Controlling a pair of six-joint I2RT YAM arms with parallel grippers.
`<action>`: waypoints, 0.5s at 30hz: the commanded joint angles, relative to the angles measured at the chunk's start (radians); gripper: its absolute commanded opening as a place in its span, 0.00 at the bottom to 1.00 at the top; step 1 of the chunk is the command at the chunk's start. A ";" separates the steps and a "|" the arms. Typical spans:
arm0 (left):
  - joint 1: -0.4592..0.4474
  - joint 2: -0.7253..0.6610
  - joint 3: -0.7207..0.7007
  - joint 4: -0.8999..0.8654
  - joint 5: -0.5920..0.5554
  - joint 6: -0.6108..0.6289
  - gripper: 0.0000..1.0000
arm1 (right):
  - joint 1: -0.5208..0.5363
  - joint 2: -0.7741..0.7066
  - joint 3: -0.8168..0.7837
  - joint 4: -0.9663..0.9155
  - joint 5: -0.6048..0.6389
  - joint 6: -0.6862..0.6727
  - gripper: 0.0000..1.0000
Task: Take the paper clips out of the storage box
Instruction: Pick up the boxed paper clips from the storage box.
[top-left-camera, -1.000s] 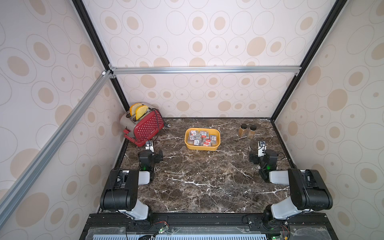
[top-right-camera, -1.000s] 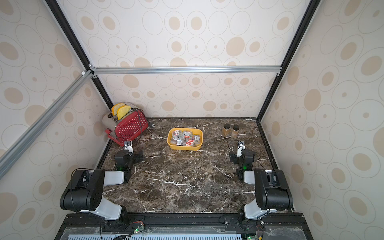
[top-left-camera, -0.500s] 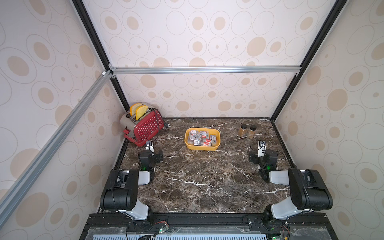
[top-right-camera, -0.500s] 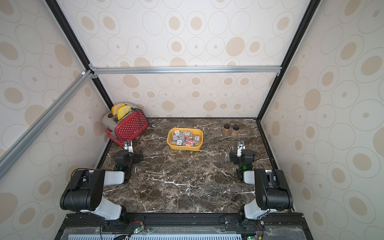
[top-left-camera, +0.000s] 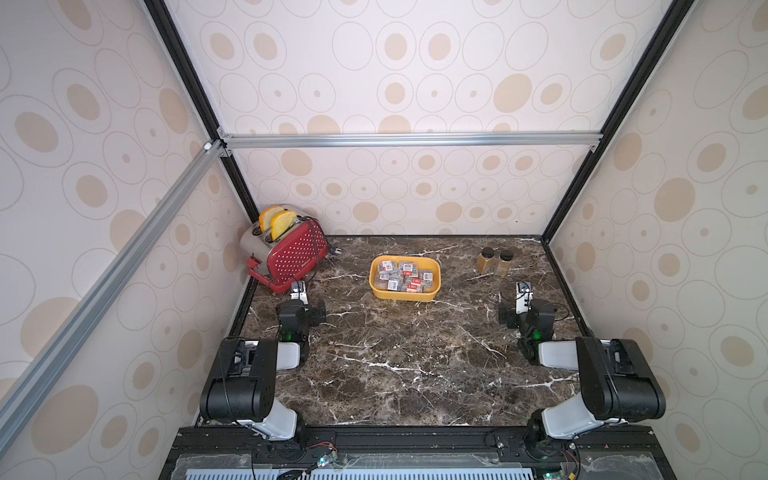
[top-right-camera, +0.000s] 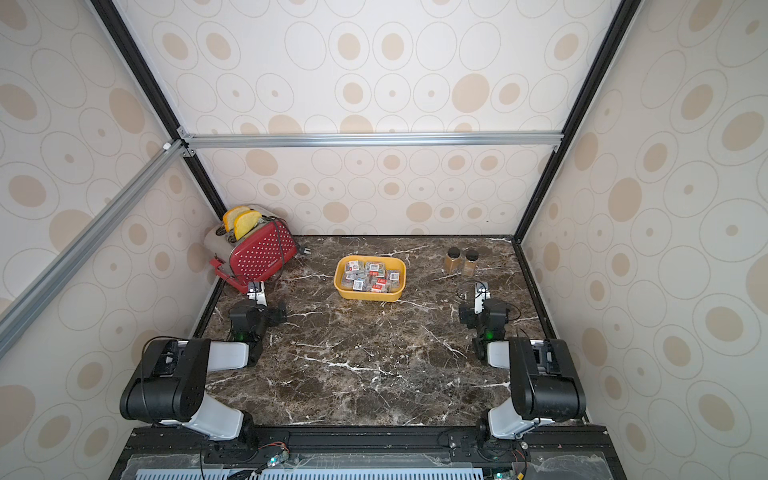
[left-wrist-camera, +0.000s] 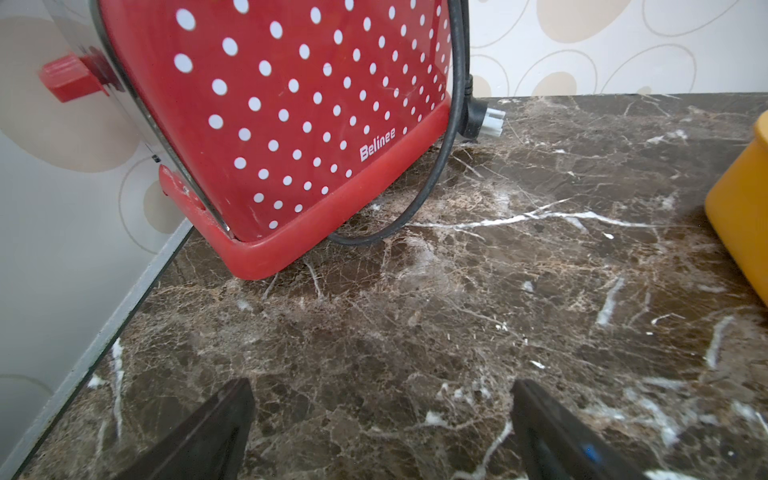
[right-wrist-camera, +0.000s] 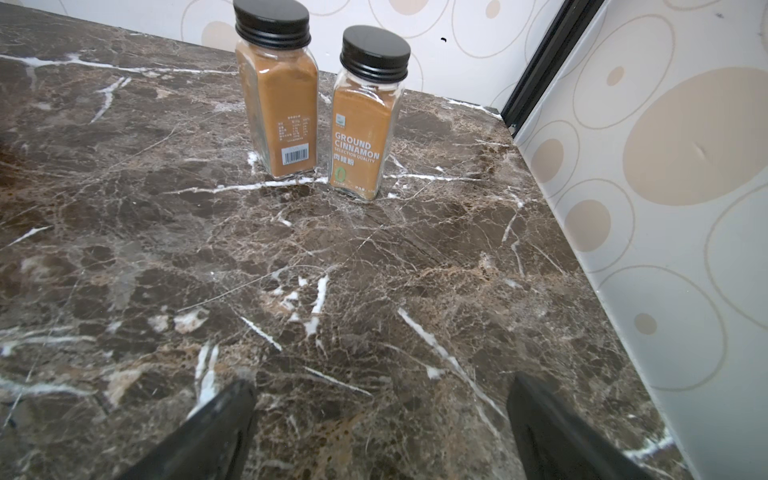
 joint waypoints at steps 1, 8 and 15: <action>0.005 0.000 0.022 0.027 -0.017 0.013 0.99 | -0.008 -0.034 0.054 -0.081 0.051 0.029 1.00; 0.004 -0.122 0.115 -0.222 -0.061 -0.006 0.99 | -0.012 -0.176 0.135 -0.369 0.105 0.081 1.00; 0.002 -0.227 0.257 -0.459 -0.019 -0.022 0.99 | -0.013 -0.249 0.313 -0.791 0.076 0.381 1.00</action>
